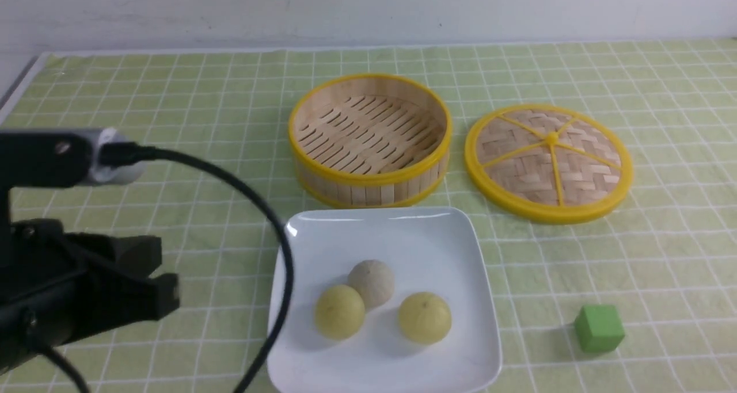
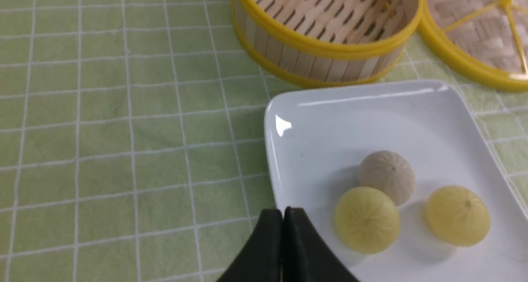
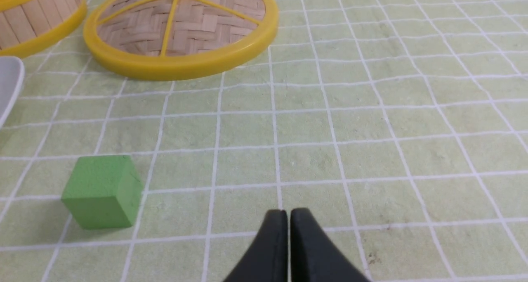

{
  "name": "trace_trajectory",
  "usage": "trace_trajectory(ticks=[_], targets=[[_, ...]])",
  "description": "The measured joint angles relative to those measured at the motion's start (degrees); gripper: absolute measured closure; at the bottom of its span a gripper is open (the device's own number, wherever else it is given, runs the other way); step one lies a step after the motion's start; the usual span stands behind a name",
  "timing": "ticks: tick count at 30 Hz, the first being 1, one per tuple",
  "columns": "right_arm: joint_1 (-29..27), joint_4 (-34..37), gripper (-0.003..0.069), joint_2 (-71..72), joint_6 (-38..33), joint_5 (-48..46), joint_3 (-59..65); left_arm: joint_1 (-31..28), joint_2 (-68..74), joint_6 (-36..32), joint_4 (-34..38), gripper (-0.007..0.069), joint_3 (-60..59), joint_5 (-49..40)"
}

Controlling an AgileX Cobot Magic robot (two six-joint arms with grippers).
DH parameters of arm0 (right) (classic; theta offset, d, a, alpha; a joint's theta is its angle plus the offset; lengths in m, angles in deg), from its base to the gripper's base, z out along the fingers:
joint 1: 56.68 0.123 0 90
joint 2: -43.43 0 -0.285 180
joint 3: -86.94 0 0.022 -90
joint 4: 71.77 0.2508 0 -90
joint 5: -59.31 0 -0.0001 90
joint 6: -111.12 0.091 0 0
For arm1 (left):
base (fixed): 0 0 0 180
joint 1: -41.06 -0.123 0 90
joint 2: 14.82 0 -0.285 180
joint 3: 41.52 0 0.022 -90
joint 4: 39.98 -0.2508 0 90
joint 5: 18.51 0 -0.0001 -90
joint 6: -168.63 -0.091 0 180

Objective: Put the steamed buns into the plate on the green tablecloth.

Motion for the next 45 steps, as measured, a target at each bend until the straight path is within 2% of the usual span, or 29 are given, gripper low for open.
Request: trace_trajectory(ticks=[5,8,13,18,45], targets=[[0.00,0.00,0.0627,0.00,0.00,0.00,0.00,-16.92,-14.68,-12.73,9.64,0.0592,-14.64,5.71],[0.00,0.00,0.0625,0.00,0.00,0.00,0.00,-24.40,-23.07,-18.83,13.46,0.0589,-22.97,8.40],[0.00,0.00,0.0617,0.00,0.00,0.00,0.00,-30.41,-34.91,-26.20,15.35,0.0589,-31.91,9.84],[0.00,0.00,0.0608,0.00,0.00,0.00,0.00,-31.31,-39.32,-29.38,15.79,0.0587,-34.74,8.96],[0.00,0.06,0.0569,0.00,-0.04,0.00,0.00,-31.31,-39.56,-29.38,16.03,0.0557,-34.74,8.56]])
